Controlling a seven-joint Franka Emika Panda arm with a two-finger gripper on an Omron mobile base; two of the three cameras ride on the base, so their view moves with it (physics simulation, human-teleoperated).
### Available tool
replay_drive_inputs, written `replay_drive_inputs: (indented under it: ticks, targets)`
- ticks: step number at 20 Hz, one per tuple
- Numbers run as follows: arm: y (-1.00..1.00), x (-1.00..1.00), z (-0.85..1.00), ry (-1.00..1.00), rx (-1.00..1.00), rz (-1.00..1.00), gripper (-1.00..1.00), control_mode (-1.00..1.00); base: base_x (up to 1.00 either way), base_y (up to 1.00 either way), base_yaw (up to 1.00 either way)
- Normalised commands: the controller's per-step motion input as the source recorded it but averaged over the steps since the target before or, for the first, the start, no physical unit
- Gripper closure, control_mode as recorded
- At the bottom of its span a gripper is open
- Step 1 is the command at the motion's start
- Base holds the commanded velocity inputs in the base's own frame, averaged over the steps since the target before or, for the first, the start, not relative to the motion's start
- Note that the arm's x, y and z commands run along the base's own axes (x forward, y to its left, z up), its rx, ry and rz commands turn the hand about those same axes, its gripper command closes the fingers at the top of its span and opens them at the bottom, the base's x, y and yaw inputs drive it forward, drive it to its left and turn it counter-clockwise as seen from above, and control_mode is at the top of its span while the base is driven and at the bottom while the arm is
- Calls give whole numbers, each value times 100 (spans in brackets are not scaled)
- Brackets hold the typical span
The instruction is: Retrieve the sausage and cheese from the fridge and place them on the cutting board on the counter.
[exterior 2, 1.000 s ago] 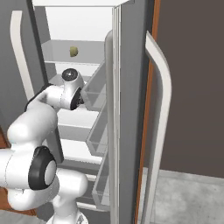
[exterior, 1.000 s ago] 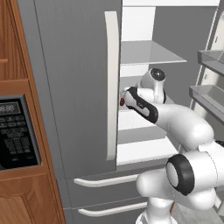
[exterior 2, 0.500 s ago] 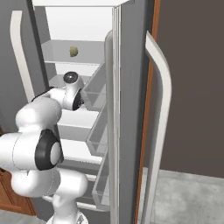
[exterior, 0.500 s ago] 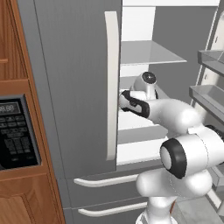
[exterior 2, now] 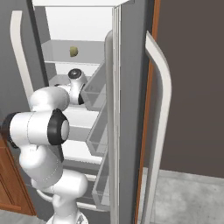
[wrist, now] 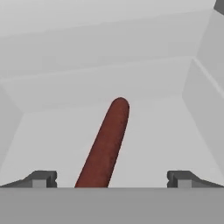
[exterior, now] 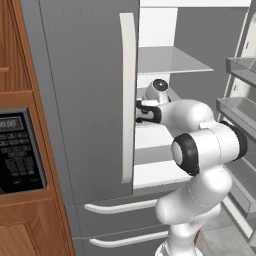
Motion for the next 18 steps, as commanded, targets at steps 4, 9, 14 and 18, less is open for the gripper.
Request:
replay_drive_inputs:
  ticks: [4, 9, 14, 18]
  targets:
    - [11, 40, -30, 0, 0, -3, -100, -100, 0, 0, 0]
    - [7, 40, -30, 0, 0, -3, -100, -100, 0, 0, 0]
    - [2, 32, -30, 0, 0, -4, -100, -100, 0, 0, 0]
    - [0, 3, -30, 2, 0, -4, -100, -100, 0, 0, 0]
